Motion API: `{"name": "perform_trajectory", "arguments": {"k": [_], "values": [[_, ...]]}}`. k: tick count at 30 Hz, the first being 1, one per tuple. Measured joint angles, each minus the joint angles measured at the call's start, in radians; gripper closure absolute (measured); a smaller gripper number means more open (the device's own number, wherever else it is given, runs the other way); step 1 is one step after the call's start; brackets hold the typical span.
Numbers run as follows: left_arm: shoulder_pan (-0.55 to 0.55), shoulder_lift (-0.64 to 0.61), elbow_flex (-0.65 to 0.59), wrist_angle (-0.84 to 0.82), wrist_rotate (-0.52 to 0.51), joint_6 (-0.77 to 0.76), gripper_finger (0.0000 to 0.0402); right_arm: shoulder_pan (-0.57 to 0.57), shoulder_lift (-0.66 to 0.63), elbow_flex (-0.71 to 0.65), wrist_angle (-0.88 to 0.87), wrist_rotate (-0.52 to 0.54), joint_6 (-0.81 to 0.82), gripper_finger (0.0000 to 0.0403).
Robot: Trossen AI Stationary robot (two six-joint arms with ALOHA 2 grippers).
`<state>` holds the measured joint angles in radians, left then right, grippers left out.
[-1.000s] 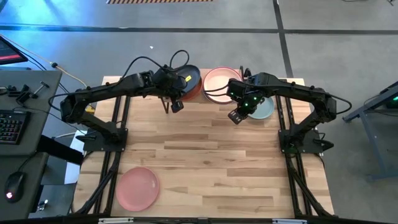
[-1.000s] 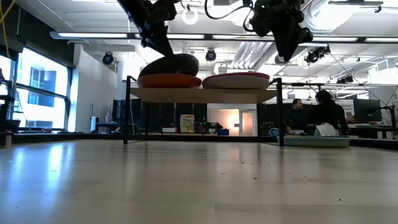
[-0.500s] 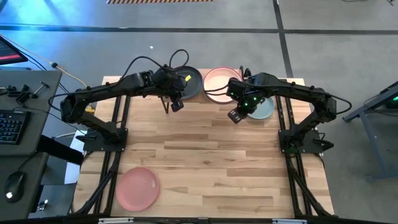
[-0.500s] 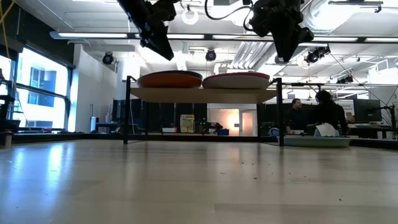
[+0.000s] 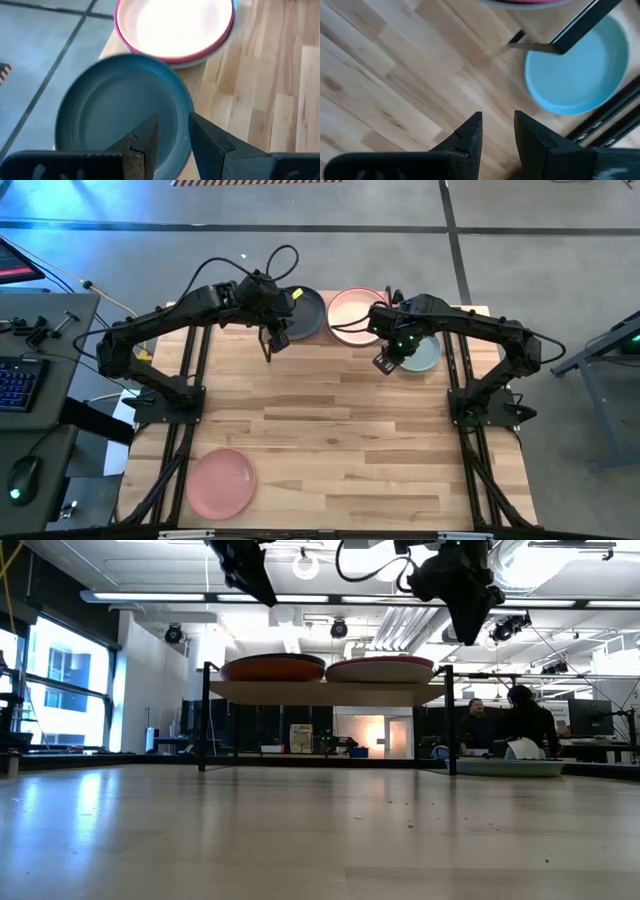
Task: Place and stack plates onto a shelf
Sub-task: Stack the light blue plate on top of the black plate on the shelf
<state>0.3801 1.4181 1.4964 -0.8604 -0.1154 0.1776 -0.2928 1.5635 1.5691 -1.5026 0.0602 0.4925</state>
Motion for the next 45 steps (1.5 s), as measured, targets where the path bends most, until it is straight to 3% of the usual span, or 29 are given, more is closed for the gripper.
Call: {"name": "perform_trajectory", "arguments": {"k": [13,28,45], "values": [[0.030,-0.050,0.001,-0.044,-0.003,-0.037,0.0304,-0.093,-0.030,-0.232,0.009,-0.046,-0.226,0.0311],[0.059,-0.050,0.001,-0.025,-0.003,-0.175,0.0304,-0.221,-0.365,-0.534,0.190,-0.115,-0.517,0.0311],[0.059,-0.050,0.000,0.001,-0.003,-0.265,0.0304,-0.319,-0.378,-0.778,0.449,-0.123,-0.935,0.0311]]}}
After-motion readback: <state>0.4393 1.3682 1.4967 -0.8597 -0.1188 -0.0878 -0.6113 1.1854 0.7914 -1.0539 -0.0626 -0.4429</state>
